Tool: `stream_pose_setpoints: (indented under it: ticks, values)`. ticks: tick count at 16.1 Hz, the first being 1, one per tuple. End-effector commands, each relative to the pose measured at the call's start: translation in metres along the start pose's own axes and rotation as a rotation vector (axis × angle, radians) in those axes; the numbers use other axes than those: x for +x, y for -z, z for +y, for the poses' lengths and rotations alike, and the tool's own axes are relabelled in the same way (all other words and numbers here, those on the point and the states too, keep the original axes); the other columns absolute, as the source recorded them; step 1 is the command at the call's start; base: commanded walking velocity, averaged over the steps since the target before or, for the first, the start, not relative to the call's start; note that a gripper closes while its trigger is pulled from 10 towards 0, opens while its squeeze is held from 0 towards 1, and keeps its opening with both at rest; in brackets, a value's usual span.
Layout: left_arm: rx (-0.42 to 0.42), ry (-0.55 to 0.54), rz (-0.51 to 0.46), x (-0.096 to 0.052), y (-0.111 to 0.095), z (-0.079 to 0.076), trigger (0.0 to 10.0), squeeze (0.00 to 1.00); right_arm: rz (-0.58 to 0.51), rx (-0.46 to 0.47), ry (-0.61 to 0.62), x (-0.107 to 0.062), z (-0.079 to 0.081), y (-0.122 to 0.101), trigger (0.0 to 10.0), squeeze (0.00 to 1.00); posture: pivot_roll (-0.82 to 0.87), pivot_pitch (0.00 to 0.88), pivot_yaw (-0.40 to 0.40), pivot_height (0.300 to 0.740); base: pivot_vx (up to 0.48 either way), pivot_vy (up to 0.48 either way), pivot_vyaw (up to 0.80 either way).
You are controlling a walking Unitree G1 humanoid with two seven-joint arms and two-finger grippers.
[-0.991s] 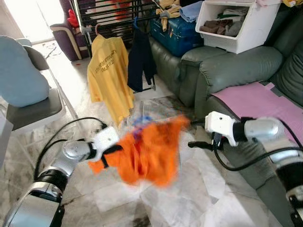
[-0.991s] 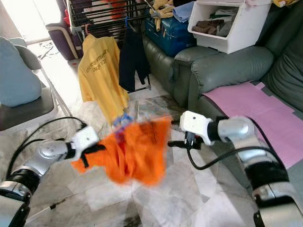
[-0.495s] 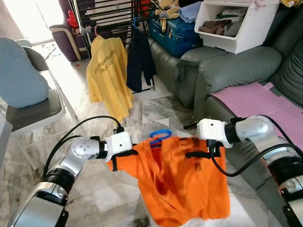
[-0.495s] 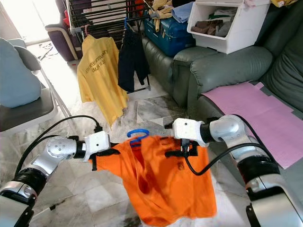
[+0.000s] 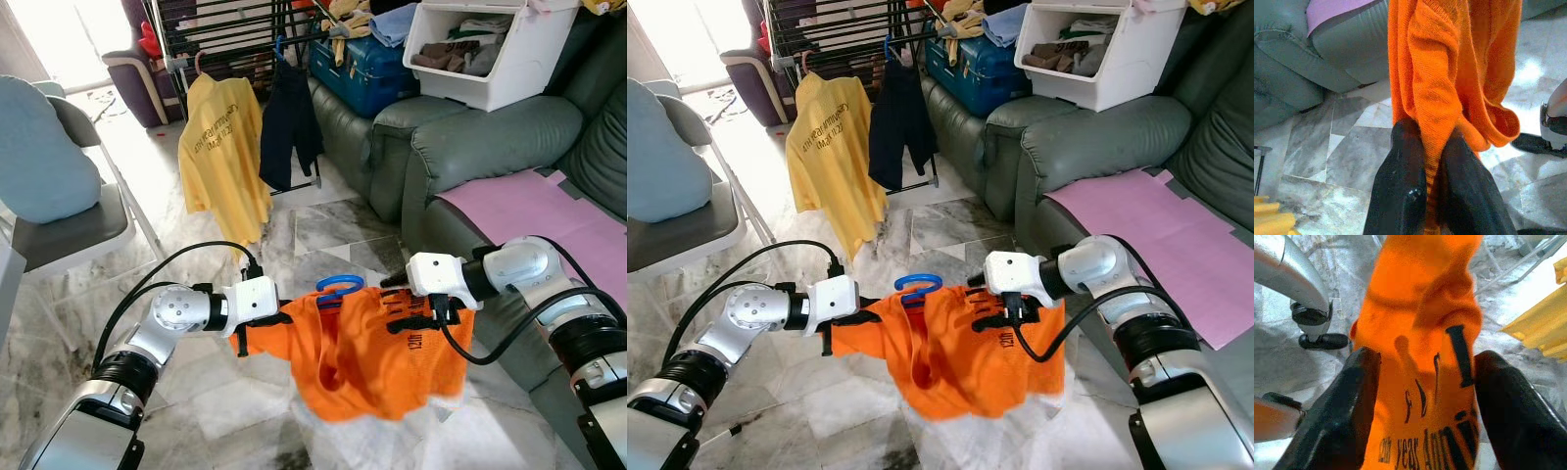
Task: Hang hanger
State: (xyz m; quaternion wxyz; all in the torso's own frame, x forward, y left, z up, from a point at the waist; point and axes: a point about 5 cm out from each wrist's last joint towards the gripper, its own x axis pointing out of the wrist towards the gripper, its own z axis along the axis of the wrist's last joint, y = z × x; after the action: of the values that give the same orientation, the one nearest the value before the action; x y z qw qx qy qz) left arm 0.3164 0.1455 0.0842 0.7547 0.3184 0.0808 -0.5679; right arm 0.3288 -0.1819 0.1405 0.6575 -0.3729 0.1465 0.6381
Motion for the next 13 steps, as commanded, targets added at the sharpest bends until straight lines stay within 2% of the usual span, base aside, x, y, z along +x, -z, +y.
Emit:
stream_pose_setpoints:
  ticks: [1, 13]
  values:
    - [0.025, -0.023, -0.025, -0.002, -0.0052, 0.0052, 0.0, 0.0, 0.009, -0.019, -0.022, 0.0001, -0.0042, -0.0046, 0.0, 0.0, -0.16, 0.0, 0.074, 0.74, 0.0, 0.0, 0.0]
    - [0.004, -0.04, -0.019, 0.0004, -0.0015, 0.0031, 0.0, 0.0, 0.004, 0.042, -0.056, 0.0041, 0.0029, 0.0026, 0.0, 0.0, -0.16, 0.0, 0.073, 0.74, 0.0, 0.0, 0.0]
